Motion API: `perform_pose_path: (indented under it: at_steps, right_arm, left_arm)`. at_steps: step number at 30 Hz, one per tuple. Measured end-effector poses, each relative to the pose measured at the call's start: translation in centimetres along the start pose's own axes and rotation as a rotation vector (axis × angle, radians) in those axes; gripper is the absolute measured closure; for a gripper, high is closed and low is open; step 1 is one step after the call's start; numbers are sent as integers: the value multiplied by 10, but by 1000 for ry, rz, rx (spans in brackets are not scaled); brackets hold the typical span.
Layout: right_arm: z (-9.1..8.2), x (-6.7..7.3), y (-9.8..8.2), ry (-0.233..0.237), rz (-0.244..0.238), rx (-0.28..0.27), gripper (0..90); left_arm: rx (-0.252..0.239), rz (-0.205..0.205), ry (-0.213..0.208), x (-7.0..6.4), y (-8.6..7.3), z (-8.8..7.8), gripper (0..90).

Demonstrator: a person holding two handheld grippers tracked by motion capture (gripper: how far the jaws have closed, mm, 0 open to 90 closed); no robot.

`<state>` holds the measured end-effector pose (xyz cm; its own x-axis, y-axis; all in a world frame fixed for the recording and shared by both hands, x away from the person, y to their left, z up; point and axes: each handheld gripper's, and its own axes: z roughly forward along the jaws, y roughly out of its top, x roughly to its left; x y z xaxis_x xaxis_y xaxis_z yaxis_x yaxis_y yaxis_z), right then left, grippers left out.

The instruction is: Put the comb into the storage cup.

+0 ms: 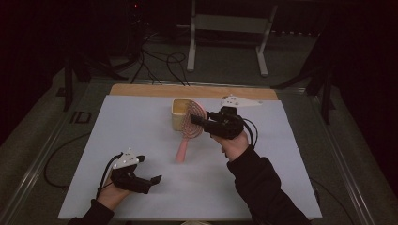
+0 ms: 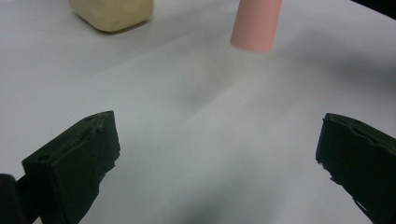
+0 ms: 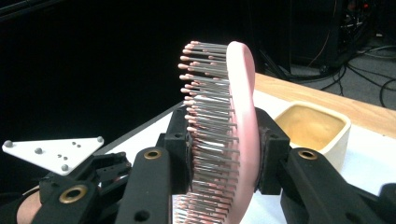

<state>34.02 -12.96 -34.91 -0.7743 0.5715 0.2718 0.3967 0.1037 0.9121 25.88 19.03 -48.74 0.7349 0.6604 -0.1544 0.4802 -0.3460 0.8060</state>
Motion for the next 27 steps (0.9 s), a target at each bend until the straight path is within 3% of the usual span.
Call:
perform_pose_path:
  at_steps: [7, 14, 19, 23, 27]
  right_arm:
    - [-3, -3, 8, -7, -10, -10, 649]
    - [-5, -7, 20, -18, -27, -22, 650]
    - [-6, -8, 30, -23, -37, -37, 650]
    - [-6, -11, 43, -35, -42, -60, 650]
    - [-4, -13, 51, -45, -57, -72, 650]
  left_arm:
    - [-5, 1, 32, 0, -9, -6, 1]
    - [-2, 34, 64, -1, -19, -8, 1]
    - [-22, 30, 62, -1, -18, -8, 1]
    - [-19, 59, 63, -4, -18, -7, 1]
    - [-20, 58, 63, -4, -18, -7, 1]
